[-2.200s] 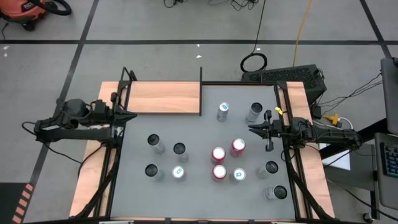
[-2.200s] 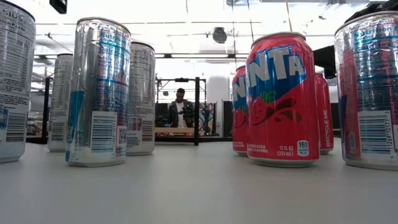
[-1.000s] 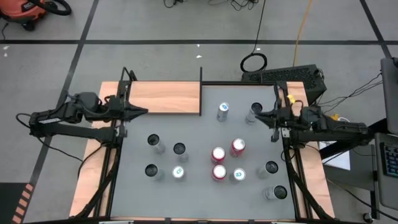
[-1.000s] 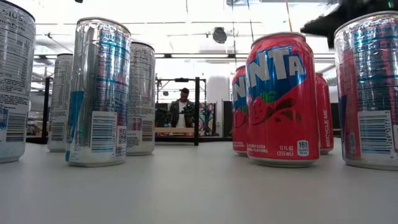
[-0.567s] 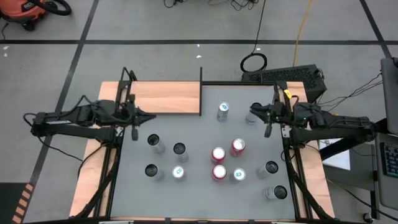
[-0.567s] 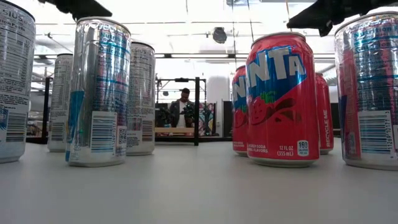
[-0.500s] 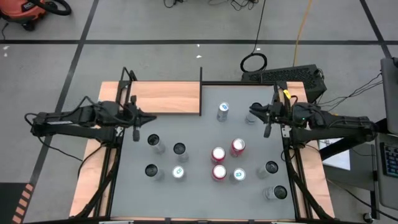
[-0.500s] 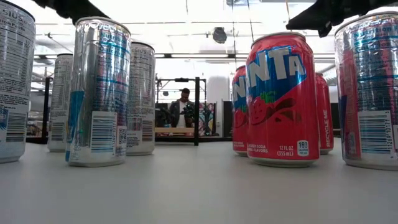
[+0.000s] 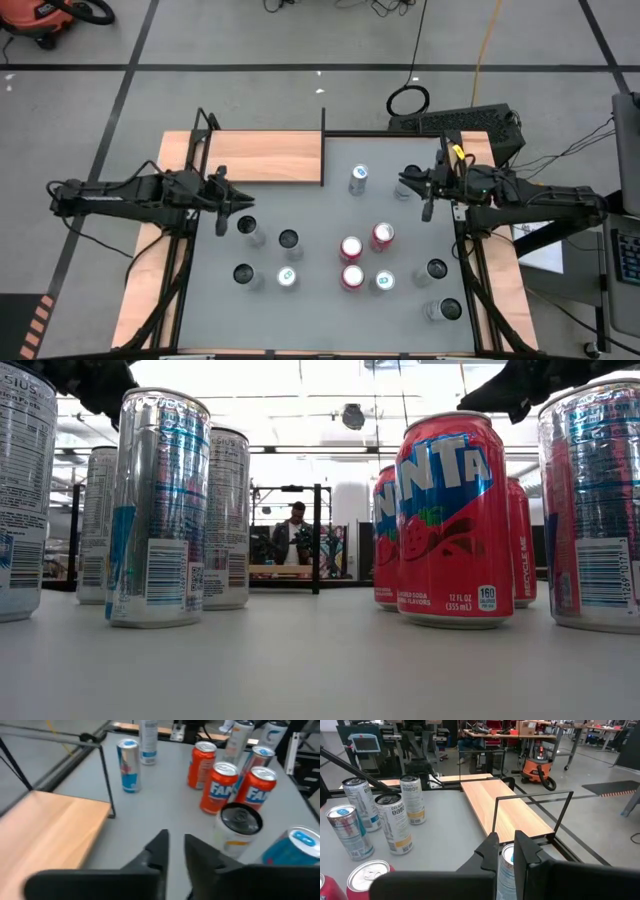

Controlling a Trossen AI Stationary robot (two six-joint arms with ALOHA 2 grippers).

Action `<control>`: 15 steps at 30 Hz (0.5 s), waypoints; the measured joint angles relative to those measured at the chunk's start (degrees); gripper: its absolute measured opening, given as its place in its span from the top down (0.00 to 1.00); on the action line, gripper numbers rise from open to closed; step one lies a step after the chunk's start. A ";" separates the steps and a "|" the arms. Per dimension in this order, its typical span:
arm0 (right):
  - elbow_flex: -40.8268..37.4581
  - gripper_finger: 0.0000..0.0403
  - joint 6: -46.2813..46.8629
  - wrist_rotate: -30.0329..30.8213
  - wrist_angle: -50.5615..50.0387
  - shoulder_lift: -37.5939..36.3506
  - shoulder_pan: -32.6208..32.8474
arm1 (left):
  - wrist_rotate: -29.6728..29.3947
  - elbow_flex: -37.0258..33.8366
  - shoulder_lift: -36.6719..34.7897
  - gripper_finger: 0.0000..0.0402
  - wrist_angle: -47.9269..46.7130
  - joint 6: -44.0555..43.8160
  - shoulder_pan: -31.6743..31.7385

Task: Place canned beverage on shelf
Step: Put the top left white-yellow soda can on the shelf

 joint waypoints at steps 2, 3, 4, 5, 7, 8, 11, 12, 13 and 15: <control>0.00 1.00 -0.04 -0.02 -0.69 0.00 -0.01 | -0.04 -0.02 -0.01 0.72 -0.09 -1.21 -1.07; 0.00 1.00 -0.06 -0.04 -1.16 0.00 -0.02 | -0.04 -0.02 -0.01 0.68 -0.07 -1.45 -1.61; 0.00 1.00 -0.05 -0.04 -1.58 0.00 -0.02 | 0.02 -0.02 -0.01 0.63 -0.11 -1.62 -2.17; 0.00 1.00 0.00 -0.06 -1.82 0.00 -0.01 | 0.02 -0.02 0.01 0.59 -0.27 -1.71 -2.79; 0.00 1.00 0.02 -0.07 -2.27 0.00 -0.01 | 0.00 -0.02 0.04 0.52 -0.83 -1.69 -3.82; 0.00 1.00 0.04 -0.07 -2.55 0.00 -0.02 | -0.01 -0.02 0.04 0.49 -0.99 -1.66 -4.34; 0.00 1.00 0.04 -0.09 -3.06 0.00 -0.02 | -0.03 -0.02 0.06 0.45 -1.99 0.11 -5.48; 0.00 1.00 0.03 -0.09 -3.28 0.00 -0.02 | -0.07 -0.02 0.09 0.44 -2.44 0.84 -5.70; 0.00 1.00 -0.01 -0.09 -3.36 0.00 -0.01 | -0.09 -0.02 0.10 0.43 -2.76 1.42 -5.88; 0.00 1.00 -0.10 -0.09 -3.61 0.00 -0.01 | -0.08 -0.01 0.08 0.43 -3.03 1.44 -5.95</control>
